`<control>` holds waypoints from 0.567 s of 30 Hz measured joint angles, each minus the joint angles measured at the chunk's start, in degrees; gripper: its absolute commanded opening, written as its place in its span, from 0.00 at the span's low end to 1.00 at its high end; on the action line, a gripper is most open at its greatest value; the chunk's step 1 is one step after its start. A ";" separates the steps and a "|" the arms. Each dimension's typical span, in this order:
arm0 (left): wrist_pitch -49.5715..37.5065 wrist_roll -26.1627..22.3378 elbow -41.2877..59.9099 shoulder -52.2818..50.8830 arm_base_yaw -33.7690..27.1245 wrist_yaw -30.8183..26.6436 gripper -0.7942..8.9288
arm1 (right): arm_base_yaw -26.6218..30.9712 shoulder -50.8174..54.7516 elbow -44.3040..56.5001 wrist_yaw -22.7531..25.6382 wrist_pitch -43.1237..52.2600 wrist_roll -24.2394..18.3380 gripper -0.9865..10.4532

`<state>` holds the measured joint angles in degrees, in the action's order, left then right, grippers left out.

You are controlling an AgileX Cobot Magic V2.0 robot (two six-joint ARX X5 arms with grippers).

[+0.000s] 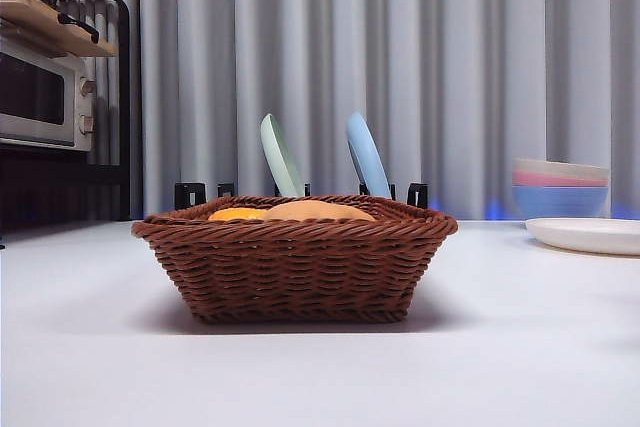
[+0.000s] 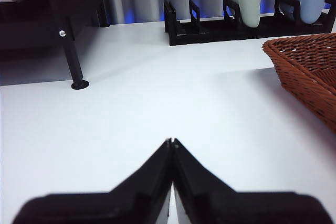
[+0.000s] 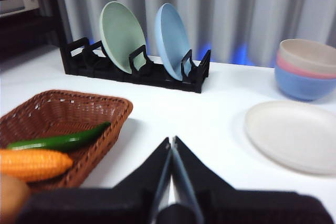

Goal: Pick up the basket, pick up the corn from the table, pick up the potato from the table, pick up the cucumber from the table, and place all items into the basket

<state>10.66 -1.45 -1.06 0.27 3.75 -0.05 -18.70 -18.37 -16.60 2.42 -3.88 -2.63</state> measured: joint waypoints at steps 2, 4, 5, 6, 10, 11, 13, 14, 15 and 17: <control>0.00 0.00 0.00 0.00 0.00 0.00 0.08 | 3.52 1.64 3.34 -3.56 1.20 0.02 0.09; -0.02 0.00 0.00 0.00 0.00 0.00 0.08 | 6.16 3.04 5.75 -5.07 1.40 0.04 0.09; 0.00 0.00 0.00 0.00 0.00 0.00 0.08 | 7.41 3.80 6.86 -5.33 1.36 0.04 0.09; 0.00 0.00 0.00 0.00 0.00 0.00 0.08 | 8.41 4.48 7.67 -5.35 1.31 0.07 0.09; 0.00 0.00 0.00 0.00 0.00 0.00 0.08 | 11.91 7.50 10.38 -5.42 1.44 0.26 0.09; -0.02 0.00 0.00 0.00 0.00 0.00 0.08 | 12.52 8.17 10.93 -5.42 1.49 0.28 0.09; -0.02 0.00 0.00 0.00 0.00 0.00 0.08 | 13.25 9.20 12.09 -5.42 1.81 0.37 0.09; 0.00 0.00 0.00 0.00 0.00 0.00 0.08 | 13.49 9.66 12.70 -5.44 1.81 0.46 0.09; -0.02 0.00 0.00 0.00 0.00 0.00 0.08 | 13.55 10.03 13.29 -5.42 1.86 0.48 0.09; 0.00 0.00 0.00 0.00 0.00 0.00 0.08 | 13.62 10.62 14.53 -5.44 1.79 0.48 0.09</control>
<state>10.66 -1.45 -1.06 0.27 3.75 -0.05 -5.08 -7.75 -2.07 -3.03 -2.09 -2.15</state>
